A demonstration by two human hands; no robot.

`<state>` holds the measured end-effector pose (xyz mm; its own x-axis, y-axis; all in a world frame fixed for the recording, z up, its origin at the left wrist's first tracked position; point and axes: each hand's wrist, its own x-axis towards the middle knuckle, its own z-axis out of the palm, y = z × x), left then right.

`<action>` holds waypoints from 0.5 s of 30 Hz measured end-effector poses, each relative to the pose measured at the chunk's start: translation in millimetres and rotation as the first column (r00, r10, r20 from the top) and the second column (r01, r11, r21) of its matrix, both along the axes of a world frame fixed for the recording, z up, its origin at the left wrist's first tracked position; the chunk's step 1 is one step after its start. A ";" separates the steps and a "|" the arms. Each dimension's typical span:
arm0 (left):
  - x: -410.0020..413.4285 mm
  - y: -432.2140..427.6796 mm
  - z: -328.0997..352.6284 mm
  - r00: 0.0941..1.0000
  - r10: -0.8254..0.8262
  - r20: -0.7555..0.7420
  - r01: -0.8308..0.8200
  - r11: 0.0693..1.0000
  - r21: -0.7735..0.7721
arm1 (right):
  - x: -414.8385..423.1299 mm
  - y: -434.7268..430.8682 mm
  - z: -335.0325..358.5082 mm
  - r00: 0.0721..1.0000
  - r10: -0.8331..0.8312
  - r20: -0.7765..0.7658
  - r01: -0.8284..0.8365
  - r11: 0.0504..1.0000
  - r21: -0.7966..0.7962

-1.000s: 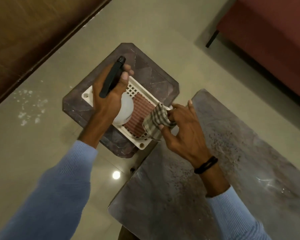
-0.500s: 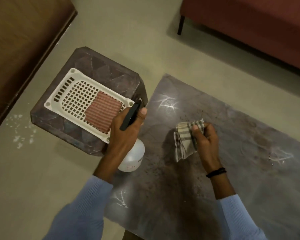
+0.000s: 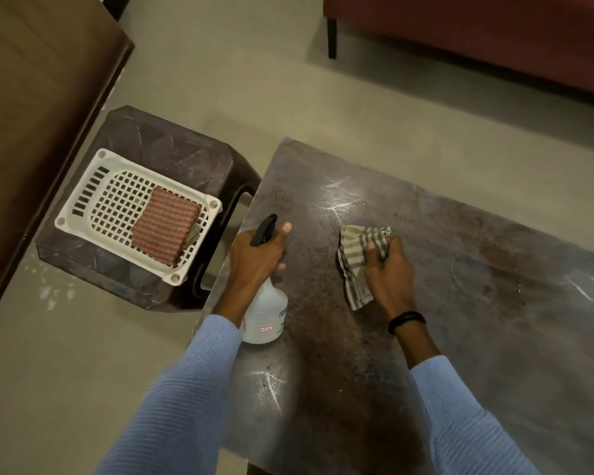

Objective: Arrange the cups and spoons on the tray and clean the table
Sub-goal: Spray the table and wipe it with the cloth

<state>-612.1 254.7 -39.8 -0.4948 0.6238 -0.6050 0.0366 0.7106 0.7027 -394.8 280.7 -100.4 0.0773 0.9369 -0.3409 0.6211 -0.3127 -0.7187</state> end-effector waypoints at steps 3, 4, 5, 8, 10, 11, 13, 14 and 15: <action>4.8 2.2 -3.1 0.999 -0.016 0.030 0.017 1.000 -0.019 | -1.9 -8.6 -8.4 0.986 -0.036 0.162 0.028 0.998 0.055; 6.1 2.9 -3.1 1.000 -0.001 0.013 0.002 1.000 -0.025 | -4.7 -12.4 -7.7 0.973 -0.066 0.223 0.049 0.996 0.080; 7.0 3.7 -3.0 1.000 0.012 -0.011 -0.013 1.000 -0.026 | -7.7 -16.2 -5.9 0.957 -0.092 0.275 0.063 0.991 0.115; 5.3 5.2 -2.5 1.000 0.021 0.008 -0.021 1.000 0.001 | -17.2 -22.4 -2.6 0.921 -0.020 0.390 -0.063 0.978 0.198; 3.1 6.1 -2.0 0.999 -0.032 0.042 0.032 0.999 0.009 | -22.5 -25.8 -9.2 0.878 0.137 0.459 -0.237 0.957 0.168; 2.2 6.3 -1.5 0.997 -0.057 0.044 0.056 0.998 0.007 | -23.5 -27.3 -15.7 0.852 0.202 0.484 -0.305 0.941 0.145; -1.2 7.4 -1.4 0.996 -0.070 0.049 0.070 0.998 0.004 | -22.7 -31.1 -31.5 0.802 0.290 0.523 -0.381 0.922 0.072; -3.4 7.5 -1.7 0.997 -0.059 0.057 0.059 0.998 0.002 | -22.1 -33.0 -38.1 0.779 0.315 0.542 -0.395 0.918 0.034; -6.0 7.6 -2.7 0.997 -0.044 0.063 0.044 0.999 -0.001 | -22.1 -33.3 -43.9 0.759 0.331 0.561 -0.404 0.915 0.007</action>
